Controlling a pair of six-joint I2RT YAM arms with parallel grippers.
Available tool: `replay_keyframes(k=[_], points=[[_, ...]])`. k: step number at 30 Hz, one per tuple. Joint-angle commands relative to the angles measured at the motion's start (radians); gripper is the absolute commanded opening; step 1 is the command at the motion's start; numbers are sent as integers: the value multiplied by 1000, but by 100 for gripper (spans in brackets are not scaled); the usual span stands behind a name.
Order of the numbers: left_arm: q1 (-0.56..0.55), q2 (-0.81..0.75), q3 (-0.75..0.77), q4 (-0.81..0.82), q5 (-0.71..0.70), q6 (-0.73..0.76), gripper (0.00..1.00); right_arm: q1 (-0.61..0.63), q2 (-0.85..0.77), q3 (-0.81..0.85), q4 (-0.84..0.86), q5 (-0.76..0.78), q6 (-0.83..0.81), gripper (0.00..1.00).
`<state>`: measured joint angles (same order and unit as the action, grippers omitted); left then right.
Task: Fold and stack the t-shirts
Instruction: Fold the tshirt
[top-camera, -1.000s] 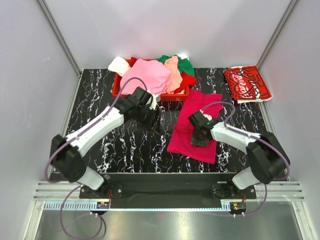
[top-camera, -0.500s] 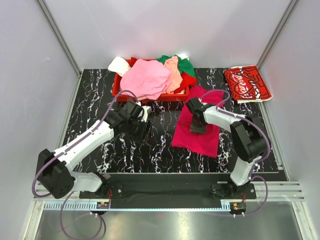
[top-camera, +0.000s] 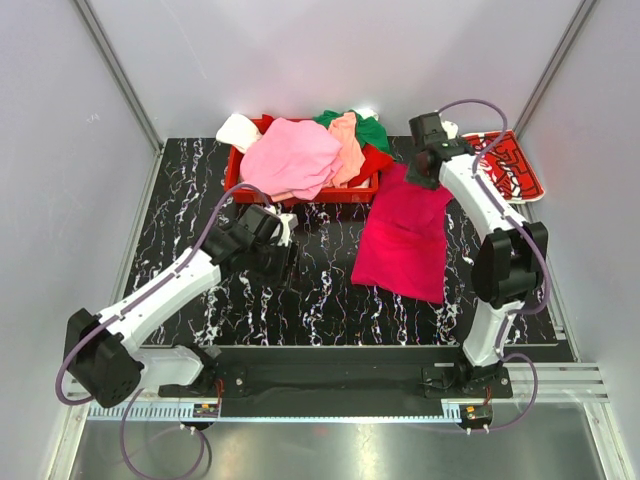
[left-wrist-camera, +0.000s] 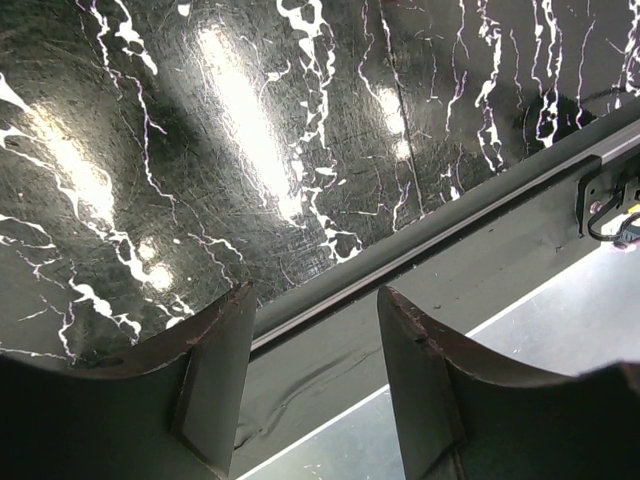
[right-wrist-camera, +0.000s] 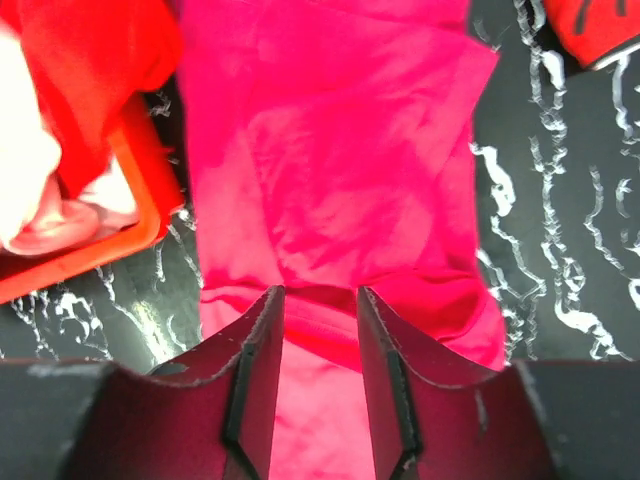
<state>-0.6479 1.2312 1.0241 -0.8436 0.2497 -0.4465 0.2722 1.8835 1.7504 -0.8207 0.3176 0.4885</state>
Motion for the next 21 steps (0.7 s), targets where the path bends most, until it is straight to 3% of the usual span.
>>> replay_keyframes(k=[1,8,11,13,15,21], points=[[1,-7,-15,80,10,-30,56,-19,-44,-32,-78,-29,-44,43],[-2,132,-33,312,108,-101,60,-28,-420,-626,95,-139,71,55],[-13,241,-24,422,155,-150,63,-40,-561,-822,118,-205,134,64],[-32,290,-12,495,169,-184,66,-50,-641,-937,178,-265,151,80],[-45,365,-6,540,186,-222,66,-83,-665,-982,212,-314,148,97],[-84,542,63,635,185,-290,66,-157,-615,-973,193,-350,128,100]])
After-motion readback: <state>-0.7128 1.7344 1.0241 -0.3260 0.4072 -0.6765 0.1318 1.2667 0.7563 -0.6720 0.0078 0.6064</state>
